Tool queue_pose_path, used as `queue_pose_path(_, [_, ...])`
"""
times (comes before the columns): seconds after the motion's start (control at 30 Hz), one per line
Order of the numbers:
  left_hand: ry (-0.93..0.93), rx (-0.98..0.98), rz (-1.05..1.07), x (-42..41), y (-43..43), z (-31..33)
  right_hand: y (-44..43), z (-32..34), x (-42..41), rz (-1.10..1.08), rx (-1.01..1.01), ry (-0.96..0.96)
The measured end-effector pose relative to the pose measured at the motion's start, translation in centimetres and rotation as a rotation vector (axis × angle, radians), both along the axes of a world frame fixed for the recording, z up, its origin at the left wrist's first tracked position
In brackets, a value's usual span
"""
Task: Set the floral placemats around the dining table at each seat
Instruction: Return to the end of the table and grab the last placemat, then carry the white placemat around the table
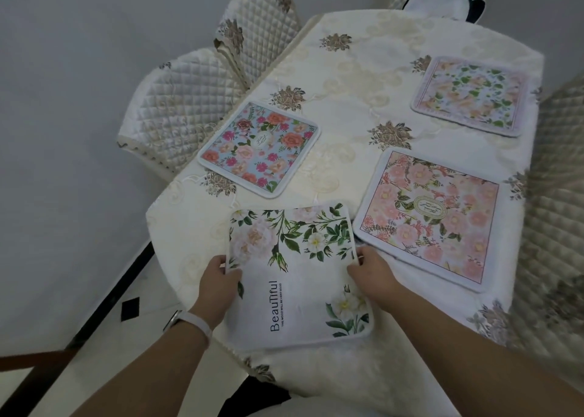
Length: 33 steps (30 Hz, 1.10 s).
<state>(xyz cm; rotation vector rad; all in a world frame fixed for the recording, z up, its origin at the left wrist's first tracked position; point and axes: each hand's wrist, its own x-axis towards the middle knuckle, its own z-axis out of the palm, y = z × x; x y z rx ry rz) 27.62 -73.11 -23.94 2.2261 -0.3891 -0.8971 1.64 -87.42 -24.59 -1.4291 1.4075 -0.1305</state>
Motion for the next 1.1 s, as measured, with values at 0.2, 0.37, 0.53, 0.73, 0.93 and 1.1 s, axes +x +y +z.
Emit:
queue_pose_path(0.2, [-0.046, -0.046, 0.109, 1.4, 2.4, 1.9, 0.4, 0.9, 2.6, 0.098, -0.026, -0.042])
queue_pose_path(0.37, [-0.043, -0.098, 0.233, 4.9, 6.1, 3.6, 1.2, 2.2, 7.4, 0.167, -0.051, -0.084])
queue_pose_path(0.53, [-0.036, -0.153, 0.323, 9.3, 9.1, 4.5, 2.5, 4.0, 12.9, 0.226, -0.070, -0.116])
queue_pose_path(0.73, [0.003, -0.218, 0.408, 16.4, 13.5, 4.7, 5.7, 5.9, 21.7, 0.319, -0.155, -0.119])
queue_pose_path(0.93, [0.025, -0.292, 0.406, 27.1, 18.8, 5.2, 11.1, 6.3, 32.7, 0.292, -0.153, -0.086])
queue_pose_path(1.1, [0.024, -0.310, 0.416, 36.2, 22.7, 5.8, 15.2, 7.3, 42.2, 0.279, -0.191, -0.056])
